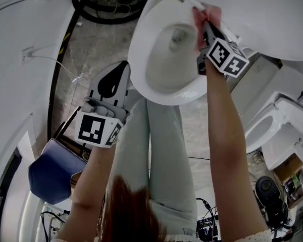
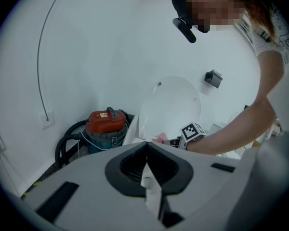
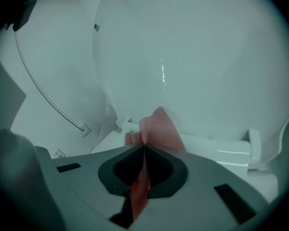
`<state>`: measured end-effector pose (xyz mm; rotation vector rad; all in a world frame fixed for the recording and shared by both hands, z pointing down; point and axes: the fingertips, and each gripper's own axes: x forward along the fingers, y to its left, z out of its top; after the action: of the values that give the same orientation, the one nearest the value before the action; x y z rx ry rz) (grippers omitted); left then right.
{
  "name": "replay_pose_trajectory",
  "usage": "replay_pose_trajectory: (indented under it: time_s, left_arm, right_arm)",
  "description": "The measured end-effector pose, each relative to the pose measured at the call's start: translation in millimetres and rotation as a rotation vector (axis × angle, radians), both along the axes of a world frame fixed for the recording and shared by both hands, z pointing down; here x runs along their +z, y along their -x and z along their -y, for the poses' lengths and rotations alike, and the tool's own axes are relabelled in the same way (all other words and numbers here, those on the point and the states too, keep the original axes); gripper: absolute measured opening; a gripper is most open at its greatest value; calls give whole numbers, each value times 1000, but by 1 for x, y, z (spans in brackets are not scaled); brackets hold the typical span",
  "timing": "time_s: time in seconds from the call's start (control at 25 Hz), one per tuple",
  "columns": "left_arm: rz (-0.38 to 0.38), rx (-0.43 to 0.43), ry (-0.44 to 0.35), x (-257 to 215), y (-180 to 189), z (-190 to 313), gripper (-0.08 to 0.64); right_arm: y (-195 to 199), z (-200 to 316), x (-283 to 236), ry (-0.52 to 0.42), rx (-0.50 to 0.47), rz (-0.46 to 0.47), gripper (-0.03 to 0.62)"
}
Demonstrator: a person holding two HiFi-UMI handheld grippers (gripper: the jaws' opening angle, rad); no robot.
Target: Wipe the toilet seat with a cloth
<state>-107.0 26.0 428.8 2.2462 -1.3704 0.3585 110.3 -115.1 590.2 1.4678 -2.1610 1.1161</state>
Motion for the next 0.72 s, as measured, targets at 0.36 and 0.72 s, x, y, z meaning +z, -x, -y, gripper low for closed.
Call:
replay_pose_trajectory:
  time_s: [0.36, 0.72]
  left_arm:
    - [-1, 30, 4, -4, -2, 2, 5]
    - [-8, 49, -5, -11, -9, 4, 4]
  right_arm:
    - [-23, -12, 4, 74, 31, 20, 17]
    - [-55, -34, 6, 121, 95, 17, 17]
